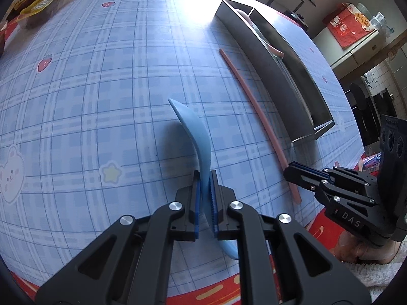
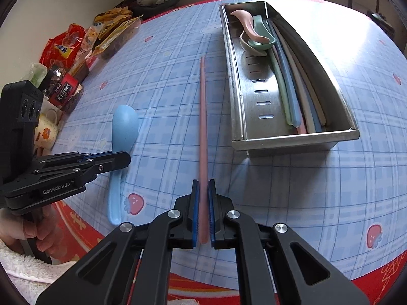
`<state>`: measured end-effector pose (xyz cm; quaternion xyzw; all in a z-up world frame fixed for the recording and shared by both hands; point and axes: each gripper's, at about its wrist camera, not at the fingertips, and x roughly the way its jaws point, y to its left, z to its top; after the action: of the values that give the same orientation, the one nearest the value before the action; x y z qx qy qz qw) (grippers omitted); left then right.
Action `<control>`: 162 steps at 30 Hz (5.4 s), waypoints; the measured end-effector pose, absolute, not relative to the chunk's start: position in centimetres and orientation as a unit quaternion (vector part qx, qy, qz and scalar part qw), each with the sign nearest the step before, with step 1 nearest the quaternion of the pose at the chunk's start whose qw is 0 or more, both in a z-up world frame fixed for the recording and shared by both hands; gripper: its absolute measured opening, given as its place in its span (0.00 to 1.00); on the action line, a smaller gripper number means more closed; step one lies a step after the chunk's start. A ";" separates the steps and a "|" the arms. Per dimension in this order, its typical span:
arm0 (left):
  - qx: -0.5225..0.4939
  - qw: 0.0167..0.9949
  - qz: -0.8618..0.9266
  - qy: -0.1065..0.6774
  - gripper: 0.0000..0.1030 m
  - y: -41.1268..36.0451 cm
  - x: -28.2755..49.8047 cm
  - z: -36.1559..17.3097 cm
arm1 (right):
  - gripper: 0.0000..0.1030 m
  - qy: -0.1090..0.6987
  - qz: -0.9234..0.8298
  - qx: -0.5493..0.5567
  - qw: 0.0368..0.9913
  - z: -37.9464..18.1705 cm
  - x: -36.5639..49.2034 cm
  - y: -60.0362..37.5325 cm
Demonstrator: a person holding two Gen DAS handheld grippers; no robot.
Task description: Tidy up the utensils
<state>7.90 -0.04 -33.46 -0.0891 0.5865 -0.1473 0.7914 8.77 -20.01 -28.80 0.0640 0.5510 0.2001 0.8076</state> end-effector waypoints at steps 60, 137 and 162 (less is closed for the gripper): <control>-0.155 0.770 -0.164 0.597 0.11 -11.6 32.2 -30.8 | 0.07 0.511 0.153 0.119 0.837 -25.3 20.9 -25.9; 0.019 0.952 -0.067 0.297 0.94 -1.3 4.3 0.7 | 0.94 0.288 0.140 0.005 0.947 0.6 8.2 -24.2; 0.022 0.954 -0.067 0.290 0.94 -1.6 4.5 0.6 | 0.94 0.288 0.133 0.008 0.948 0.6 8.3 -24.4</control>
<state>4.48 -1.61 0.61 0.0218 0.2903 -0.0666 0.9544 8.33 -24.43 0.56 0.0082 0.2884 0.1335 0.9481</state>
